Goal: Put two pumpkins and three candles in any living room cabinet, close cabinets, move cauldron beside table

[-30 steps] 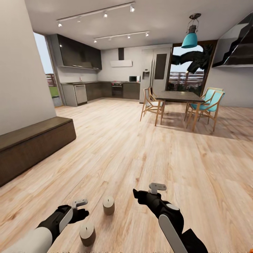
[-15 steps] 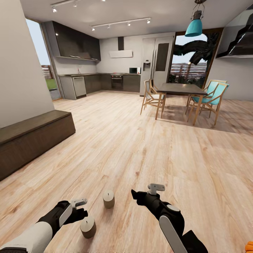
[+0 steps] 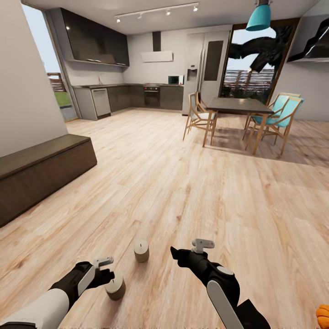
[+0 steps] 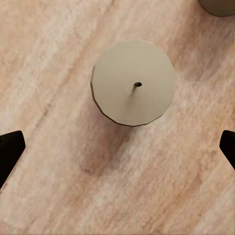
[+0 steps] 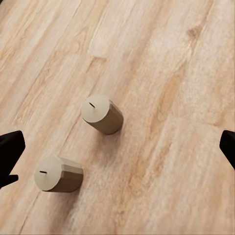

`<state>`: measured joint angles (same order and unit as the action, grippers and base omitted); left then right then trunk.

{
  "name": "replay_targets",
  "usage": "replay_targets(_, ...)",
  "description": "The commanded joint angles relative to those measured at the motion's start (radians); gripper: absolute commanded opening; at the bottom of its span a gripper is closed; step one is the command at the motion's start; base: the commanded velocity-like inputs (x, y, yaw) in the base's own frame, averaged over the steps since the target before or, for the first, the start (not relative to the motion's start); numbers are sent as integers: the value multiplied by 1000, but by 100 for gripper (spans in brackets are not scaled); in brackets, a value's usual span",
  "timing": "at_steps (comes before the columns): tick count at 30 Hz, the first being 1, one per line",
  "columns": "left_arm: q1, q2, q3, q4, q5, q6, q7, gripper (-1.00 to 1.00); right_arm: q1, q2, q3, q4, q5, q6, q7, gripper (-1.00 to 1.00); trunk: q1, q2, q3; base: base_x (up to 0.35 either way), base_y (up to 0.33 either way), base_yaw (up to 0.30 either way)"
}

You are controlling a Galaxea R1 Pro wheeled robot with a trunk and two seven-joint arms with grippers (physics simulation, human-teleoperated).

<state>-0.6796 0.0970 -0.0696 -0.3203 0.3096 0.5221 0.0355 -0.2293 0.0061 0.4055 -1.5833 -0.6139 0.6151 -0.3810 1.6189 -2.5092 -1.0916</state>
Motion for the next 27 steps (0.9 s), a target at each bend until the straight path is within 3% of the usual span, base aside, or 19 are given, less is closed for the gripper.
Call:
replay_targets(1, 0, 0, -8, -2, 9, -2, 4, 100, -1, 0, 1, -1, -10, 2, -10, 100, 0, -1, -5, 0, 0, 0)
replay_targets(4, 1, 0, -8, -3, 8, -7, 4, 100, -1, 0, 1, -1, -10, 2, -10, 100, 2, -1, -16, 0, 0, 0)
replay_targets(15, 3, -2, -10, -8, 8, -34, 28, 100, -1, 0, 1, -1, -10, 2, -10, 100, 2, -1, -16, 4, 0, 0)
replay_targets(27, 3, -2, -11, -10, 9, -41, 47, 100, -1, 0, 1, -1, -10, 2, -10, 100, 2, -1, -16, 103, 0, 0)
